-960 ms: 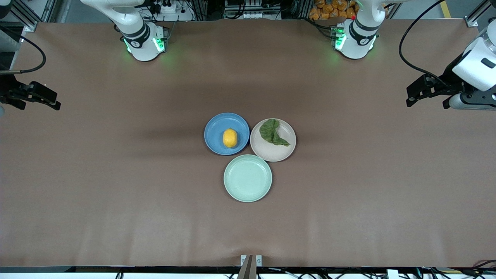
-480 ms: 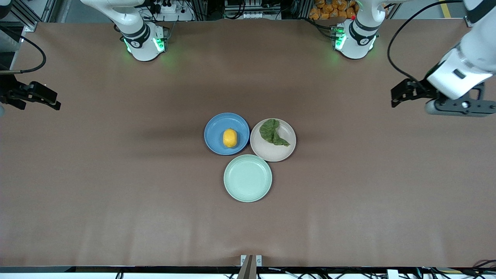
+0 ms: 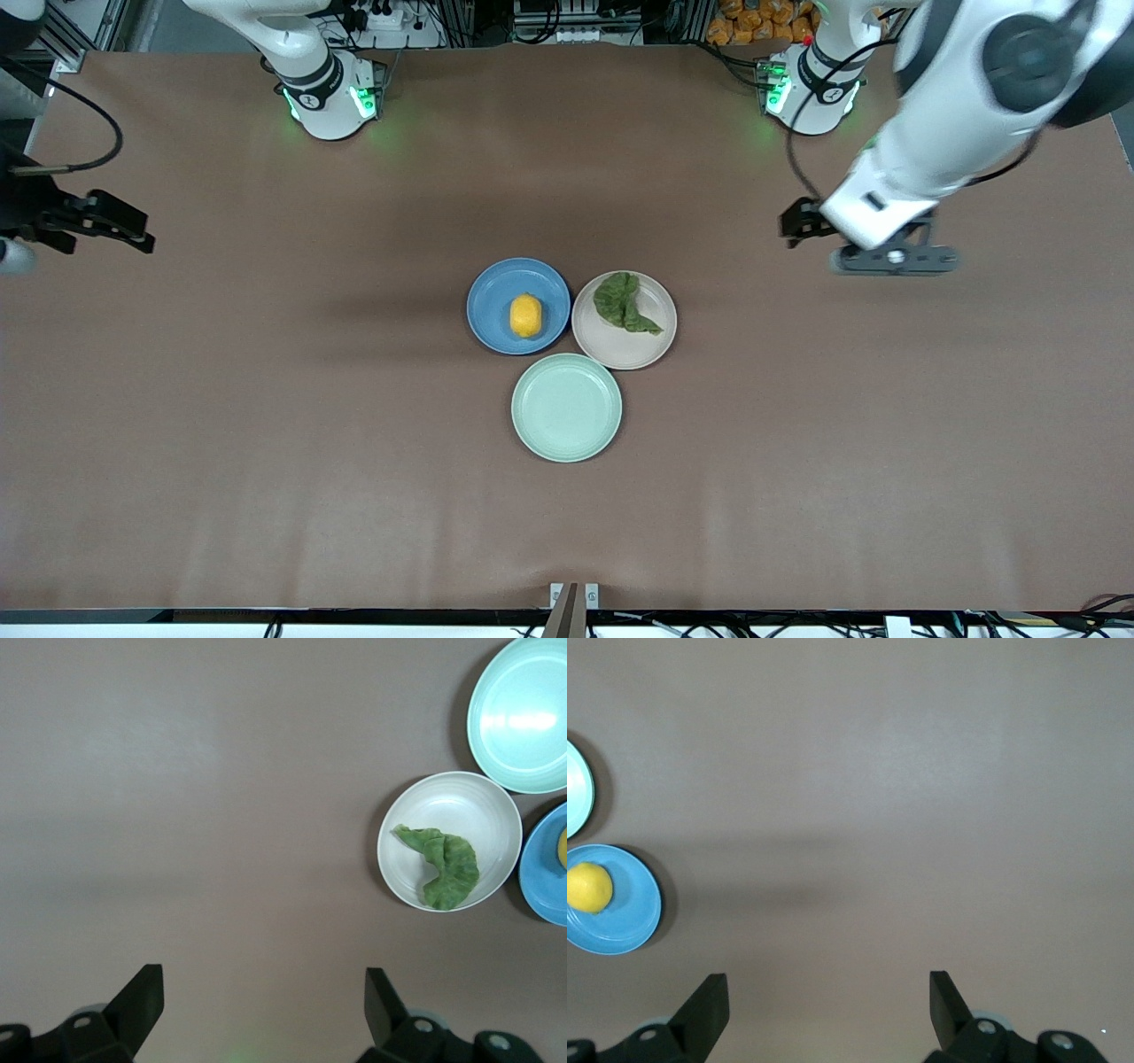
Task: Pick lemon and lettuce from blue and beige plates
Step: 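Move the left gripper to the lettuce while the right gripper approaches the lemon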
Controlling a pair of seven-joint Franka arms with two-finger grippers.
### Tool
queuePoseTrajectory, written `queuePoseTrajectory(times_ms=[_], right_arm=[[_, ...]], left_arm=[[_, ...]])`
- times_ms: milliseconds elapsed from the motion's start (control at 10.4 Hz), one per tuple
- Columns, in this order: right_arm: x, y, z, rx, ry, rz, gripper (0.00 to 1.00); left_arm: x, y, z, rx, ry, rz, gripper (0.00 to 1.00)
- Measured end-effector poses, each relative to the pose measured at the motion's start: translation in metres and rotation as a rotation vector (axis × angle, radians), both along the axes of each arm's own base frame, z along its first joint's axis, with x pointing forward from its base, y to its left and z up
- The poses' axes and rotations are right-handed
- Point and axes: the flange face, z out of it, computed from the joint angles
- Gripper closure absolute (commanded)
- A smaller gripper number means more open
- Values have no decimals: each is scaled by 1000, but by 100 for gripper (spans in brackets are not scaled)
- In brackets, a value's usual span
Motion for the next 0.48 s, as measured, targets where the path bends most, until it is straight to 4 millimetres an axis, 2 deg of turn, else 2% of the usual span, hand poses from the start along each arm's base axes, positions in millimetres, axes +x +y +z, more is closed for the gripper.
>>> queuePoseTrajectory(times_ms=[192, 480], right_arm=[[6, 19, -19, 7, 13, -16, 0], [10, 72, -51, 3, 40, -41, 0]], left_arm=[[-12, -29, -40, -1, 3, 35, 0], [-25, -86, -89, -27, 24, 135, 0]])
